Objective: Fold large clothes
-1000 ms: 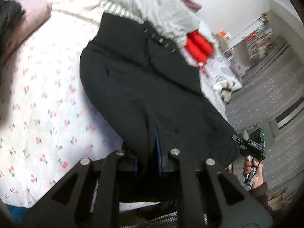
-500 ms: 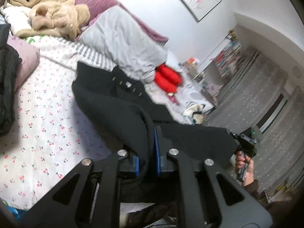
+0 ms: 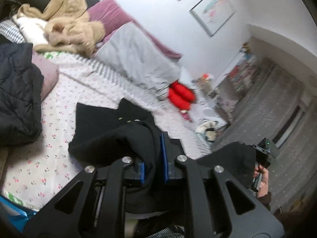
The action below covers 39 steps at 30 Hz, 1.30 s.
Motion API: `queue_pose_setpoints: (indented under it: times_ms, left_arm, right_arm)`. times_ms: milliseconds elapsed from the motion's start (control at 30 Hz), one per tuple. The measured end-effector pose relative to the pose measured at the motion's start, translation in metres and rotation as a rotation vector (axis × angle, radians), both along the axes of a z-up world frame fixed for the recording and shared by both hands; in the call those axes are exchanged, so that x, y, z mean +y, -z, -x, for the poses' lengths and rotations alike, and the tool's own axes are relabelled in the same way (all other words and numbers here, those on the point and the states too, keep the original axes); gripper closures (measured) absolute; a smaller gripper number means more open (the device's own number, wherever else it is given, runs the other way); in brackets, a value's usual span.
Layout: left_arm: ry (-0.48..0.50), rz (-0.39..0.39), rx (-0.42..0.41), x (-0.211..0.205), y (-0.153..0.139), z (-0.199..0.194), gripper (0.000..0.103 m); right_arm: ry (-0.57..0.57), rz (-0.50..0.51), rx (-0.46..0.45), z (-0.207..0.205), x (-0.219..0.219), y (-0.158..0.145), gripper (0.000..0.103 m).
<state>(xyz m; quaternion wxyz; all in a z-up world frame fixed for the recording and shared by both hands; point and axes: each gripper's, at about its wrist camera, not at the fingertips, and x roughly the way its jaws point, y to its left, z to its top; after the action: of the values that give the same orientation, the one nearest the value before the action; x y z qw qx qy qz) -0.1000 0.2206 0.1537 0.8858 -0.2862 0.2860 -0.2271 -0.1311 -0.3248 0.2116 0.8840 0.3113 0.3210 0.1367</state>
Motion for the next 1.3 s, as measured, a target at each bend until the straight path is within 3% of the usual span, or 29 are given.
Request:
queue_pose_setpoints:
  times_ms: [300, 400, 533, 600, 667, 733, 800, 833, 867, 900, 1000, 1167, 1233, 1300]
  left_arm:
    - [-0.108, -0.168, 0.163, -0.03, 0.046, -0.157, 0.083]
    - [-0.154, -0.268, 0.222, -0.038, 0.087, -0.2, 0.076]
    - [-0.209, -0.355, 0.297, -0.035, 0.134, -0.225, 0.074]
    - [-0.192, -0.352, 0.317, -0.032, 0.146, -0.232, 0.048]
    - [-0.202, -0.363, 0.306, -0.03, 0.147, -0.231, 0.033]
    - [-0.182, -0.346, 0.288, -0.026, 0.14, -0.225, 0.027]
    - [-0.174, -0.32, 0.26, -0.02, 0.131, -0.22, 0.02]
    - [-0.181, -0.316, 0.232, -0.015, 0.125, -0.213, 0.019]
    - [-0.183, -0.32, 0.216, -0.013, 0.122, -0.211, 0.017]
    - [-0.182, -0.327, 0.201, -0.01, 0.118, -0.207, 0.016]
    - [-0.189, -0.356, 0.211, -0.003, 0.121, -0.206, 0.015]
    - [-0.18, -0.393, 0.356, 0.001, 0.164, -0.226, 0.016]
    - [-0.162, -0.382, 0.4, -0.004, 0.181, -0.234, 0.027]
    - [-0.154, -0.355, 0.397, -0.01, 0.188, -0.239, 0.057]
  right_arm:
    - [0.229, 0.095, 0.195, -0.16, -0.014, 0.113, 0.089]
    - [0.28, 0.146, 0.251, -0.187, -0.016, 0.151, 0.088]
    - [0.284, 0.199, 0.32, -0.208, -0.012, 0.203, 0.082]
    - [0.274, 0.223, 0.334, -0.212, -0.011, 0.225, 0.08]
    - [0.252, 0.224, 0.352, -0.213, -0.013, 0.239, 0.075]
    - [0.236, 0.195, 0.366, -0.214, -0.019, 0.237, 0.073]
    - [0.224, 0.143, 0.317, -0.207, -0.028, 0.221, 0.057]
    - [0.229, 0.127, 0.288, -0.203, -0.029, 0.212, 0.031]
    - [0.245, 0.115, 0.243, -0.195, -0.034, 0.202, 0.019]
    - [0.265, 0.112, 0.194, -0.186, -0.038, 0.193, 0.019]
    - [0.271, 0.121, 0.144, -0.174, -0.049, 0.182, 0.019]
    - [0.224, 0.297, 0.284, -0.192, -0.034, 0.219, 0.019]
    - [0.218, 0.407, 0.319, -0.204, -0.022, 0.236, 0.027]
    - [0.23, 0.505, 0.322, -0.21, -0.014, 0.242, 0.047]
